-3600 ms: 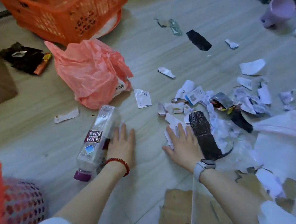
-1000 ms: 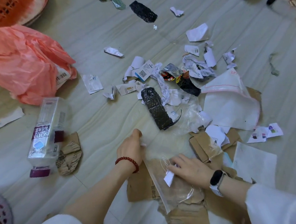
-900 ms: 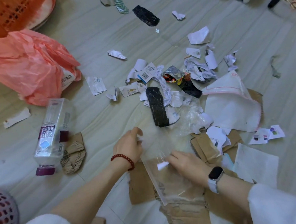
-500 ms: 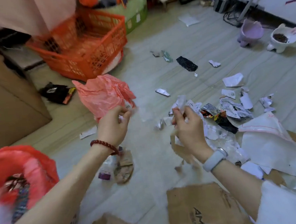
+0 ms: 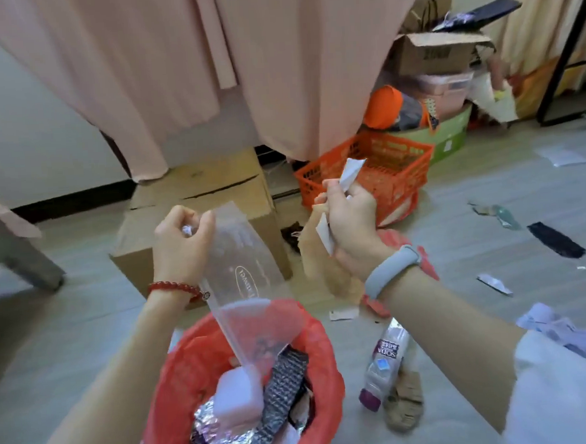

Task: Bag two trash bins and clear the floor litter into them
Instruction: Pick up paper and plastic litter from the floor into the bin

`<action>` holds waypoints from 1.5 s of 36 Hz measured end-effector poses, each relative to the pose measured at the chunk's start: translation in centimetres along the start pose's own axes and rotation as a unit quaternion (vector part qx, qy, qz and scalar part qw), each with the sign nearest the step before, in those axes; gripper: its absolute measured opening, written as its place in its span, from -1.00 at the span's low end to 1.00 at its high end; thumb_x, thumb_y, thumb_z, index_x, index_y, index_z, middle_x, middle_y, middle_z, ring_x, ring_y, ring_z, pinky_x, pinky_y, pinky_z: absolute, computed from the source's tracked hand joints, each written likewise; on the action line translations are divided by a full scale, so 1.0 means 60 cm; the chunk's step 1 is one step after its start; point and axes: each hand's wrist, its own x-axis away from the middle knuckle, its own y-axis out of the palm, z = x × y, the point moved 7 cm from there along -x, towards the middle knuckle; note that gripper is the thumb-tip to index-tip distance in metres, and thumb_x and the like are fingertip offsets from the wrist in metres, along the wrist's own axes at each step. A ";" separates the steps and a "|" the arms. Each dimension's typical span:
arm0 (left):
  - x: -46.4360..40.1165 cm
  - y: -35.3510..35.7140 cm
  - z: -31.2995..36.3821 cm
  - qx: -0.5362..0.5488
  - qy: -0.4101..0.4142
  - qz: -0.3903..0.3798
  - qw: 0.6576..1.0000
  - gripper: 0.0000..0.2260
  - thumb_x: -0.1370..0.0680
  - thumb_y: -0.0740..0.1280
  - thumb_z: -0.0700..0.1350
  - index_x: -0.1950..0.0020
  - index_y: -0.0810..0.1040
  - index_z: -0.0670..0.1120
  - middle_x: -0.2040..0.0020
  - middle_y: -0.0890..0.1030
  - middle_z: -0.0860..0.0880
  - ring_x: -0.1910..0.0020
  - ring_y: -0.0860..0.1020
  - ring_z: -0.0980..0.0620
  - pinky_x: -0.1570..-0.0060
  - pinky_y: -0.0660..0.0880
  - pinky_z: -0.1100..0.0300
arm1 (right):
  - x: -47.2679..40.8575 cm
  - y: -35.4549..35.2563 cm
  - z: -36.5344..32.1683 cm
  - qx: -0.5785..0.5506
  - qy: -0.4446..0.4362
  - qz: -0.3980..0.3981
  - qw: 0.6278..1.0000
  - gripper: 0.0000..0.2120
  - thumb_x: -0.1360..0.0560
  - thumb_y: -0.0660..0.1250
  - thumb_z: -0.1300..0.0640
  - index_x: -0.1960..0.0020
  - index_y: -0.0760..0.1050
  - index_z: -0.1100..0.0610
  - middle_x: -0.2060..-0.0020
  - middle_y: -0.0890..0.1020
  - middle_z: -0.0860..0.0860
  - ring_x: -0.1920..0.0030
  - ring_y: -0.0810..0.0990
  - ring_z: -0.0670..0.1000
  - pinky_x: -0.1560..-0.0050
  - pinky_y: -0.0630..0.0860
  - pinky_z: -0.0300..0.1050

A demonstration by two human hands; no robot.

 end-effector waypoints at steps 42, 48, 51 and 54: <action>0.217 -0.081 -0.319 -0.297 -0.072 -0.227 0.925 -0.49 -0.47 0.16 0.06 -0.41 0.30 -0.02 -0.43 0.25 -0.20 -0.43 0.19 -0.14 -0.33 0.25 -0.16 | 0.281 0.116 0.401 0.643 -0.170 -0.581 0.469 -0.47 -0.53 0.01 -0.28 -0.42 -0.15 -0.37 -0.49 -0.30 -0.07 -0.47 -0.32 0.20 -0.34 -0.10 0.48; 0.236 -0.073 -0.348 -0.318 -0.090 -0.255 0.909 -0.37 -0.50 0.25 -0.03 -0.51 0.03 -0.01 -0.47 0.11 -0.22 -0.45 0.11 -0.16 -0.40 0.16 -0.05 | 0.288 0.095 0.493 0.702 -0.120 -0.616 0.337 -0.41 -0.52 0.01 -0.29 -0.42 -0.27 -0.33 -0.47 -0.36 -0.05 -0.46 -0.31 0.29 -0.29 0.10 0.48; 0.238 -0.078 -0.345 -0.322 -0.081 -0.245 0.911 -0.36 -0.44 0.17 0.03 -0.50 0.08 -0.03 -0.47 0.15 -0.22 -0.43 0.16 -0.19 -0.39 0.19 -0.05 | 0.294 0.098 0.508 0.710 -0.098 -0.622 0.316 -0.43 -0.53 0.01 -0.27 -0.44 -0.19 -0.32 -0.48 -0.34 -0.04 -0.45 -0.32 0.31 -0.30 0.06 0.49; 0.238 -0.081 -0.342 -0.312 -0.088 -0.246 0.913 -0.38 -0.46 0.16 0.03 -0.50 0.08 0.01 -0.48 0.13 -0.16 -0.44 0.14 -0.14 -0.38 0.18 -0.03 | 0.296 0.111 0.514 0.692 -0.058 -0.632 0.343 -0.46 -0.50 0.01 -0.32 -0.41 -0.12 -0.38 -0.49 -0.30 -0.04 -0.43 -0.34 0.34 -0.32 -0.05 0.49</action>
